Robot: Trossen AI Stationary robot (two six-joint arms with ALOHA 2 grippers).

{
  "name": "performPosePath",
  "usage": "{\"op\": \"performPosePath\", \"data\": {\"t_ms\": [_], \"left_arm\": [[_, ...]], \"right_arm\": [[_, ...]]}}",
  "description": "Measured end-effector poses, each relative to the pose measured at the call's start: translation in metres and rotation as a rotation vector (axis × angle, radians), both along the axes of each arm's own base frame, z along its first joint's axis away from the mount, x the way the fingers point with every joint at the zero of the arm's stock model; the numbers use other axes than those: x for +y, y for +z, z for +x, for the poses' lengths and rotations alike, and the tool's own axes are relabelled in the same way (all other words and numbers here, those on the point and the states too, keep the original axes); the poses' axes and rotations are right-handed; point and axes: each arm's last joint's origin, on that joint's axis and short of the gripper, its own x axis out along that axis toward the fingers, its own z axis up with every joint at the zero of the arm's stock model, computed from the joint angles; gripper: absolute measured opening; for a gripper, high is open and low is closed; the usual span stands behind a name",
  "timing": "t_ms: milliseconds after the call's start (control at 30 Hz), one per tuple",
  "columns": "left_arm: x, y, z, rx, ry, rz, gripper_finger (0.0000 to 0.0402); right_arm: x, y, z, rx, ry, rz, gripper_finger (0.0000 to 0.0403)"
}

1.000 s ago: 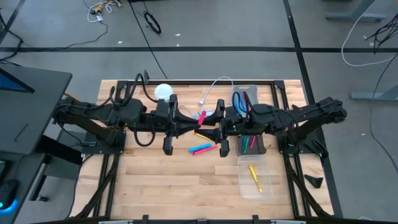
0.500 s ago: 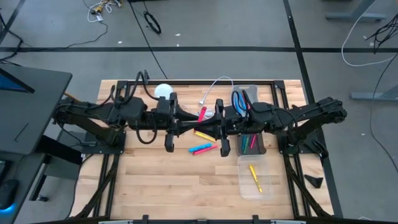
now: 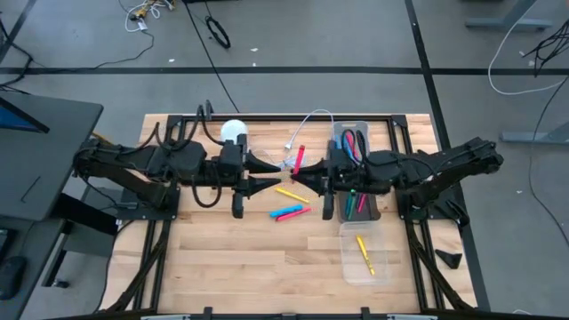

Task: Pick & Place Markers
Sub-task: Put the top pink pen into the transparent bin

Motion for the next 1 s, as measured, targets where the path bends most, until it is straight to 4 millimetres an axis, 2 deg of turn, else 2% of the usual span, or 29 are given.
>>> {"op": "performPosePath", "data": {"t_ms": [167,700,1000], "left_arm": [[0.004,-0.003,-0.003,0.046,0.043,0.004,0.0128],[0.006,-0.01,-0.003,0.115,0.05,-0.007,0.0128],[0.006,-0.01,-0.003,0.116,0.052,-0.032,0.0128]], "right_arm": [[0.007,-0.004,-0.017,0.093,-0.064,0.107,0.0015],[0.04,-0.028,-0.059,0.331,-0.133,0.603,0.0015],[0.055,-0.041,-0.08,0.603,-0.107,0.942,0.0015]]}}
